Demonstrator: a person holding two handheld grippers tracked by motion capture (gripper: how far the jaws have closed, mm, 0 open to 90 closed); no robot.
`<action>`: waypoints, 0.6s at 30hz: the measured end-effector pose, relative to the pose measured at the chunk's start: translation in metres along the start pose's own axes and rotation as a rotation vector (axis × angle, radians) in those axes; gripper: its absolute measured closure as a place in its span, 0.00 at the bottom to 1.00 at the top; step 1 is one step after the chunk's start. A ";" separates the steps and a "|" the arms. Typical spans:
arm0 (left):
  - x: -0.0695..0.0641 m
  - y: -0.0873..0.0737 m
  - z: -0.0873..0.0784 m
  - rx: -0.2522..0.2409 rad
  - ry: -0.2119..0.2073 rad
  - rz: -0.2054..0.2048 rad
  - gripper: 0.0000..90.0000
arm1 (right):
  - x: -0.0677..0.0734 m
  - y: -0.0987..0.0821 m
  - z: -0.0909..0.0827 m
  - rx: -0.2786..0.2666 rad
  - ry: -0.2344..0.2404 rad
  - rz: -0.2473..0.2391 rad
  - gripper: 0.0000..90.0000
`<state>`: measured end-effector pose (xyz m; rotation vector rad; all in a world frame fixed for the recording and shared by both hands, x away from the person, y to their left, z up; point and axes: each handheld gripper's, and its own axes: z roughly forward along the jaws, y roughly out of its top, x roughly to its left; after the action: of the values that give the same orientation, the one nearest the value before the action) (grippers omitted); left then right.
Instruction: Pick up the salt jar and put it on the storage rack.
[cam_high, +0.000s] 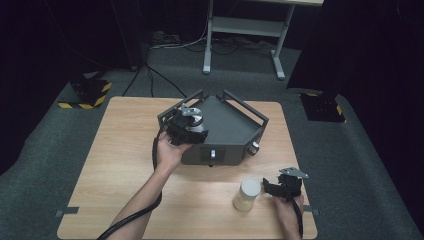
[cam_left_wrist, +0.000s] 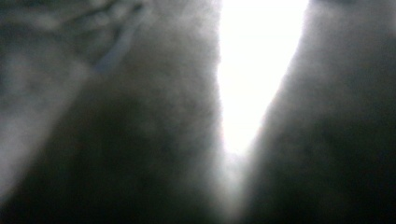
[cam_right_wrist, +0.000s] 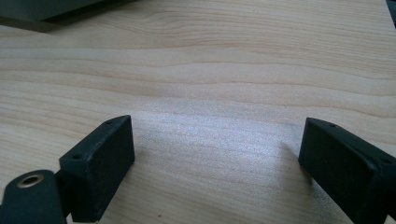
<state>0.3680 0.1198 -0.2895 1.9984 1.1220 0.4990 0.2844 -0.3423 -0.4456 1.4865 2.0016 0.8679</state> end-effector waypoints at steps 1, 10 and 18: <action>0.000 0.001 0.002 0.004 0.006 0.000 0.34 | 0.000 0.000 0.000 0.000 0.000 0.000 0.12; 0.000 0.000 0.025 0.018 0.055 -0.042 0.34 | 0.000 0.000 0.000 0.000 0.000 0.000 0.12; 0.000 0.000 0.035 0.035 0.071 -0.052 0.34 | 0.000 0.000 0.000 0.000 0.000 0.000 0.12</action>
<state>0.3907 0.1046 -0.3110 1.9903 1.2303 0.5301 0.2843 -0.3423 -0.4456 1.4862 2.0016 0.8680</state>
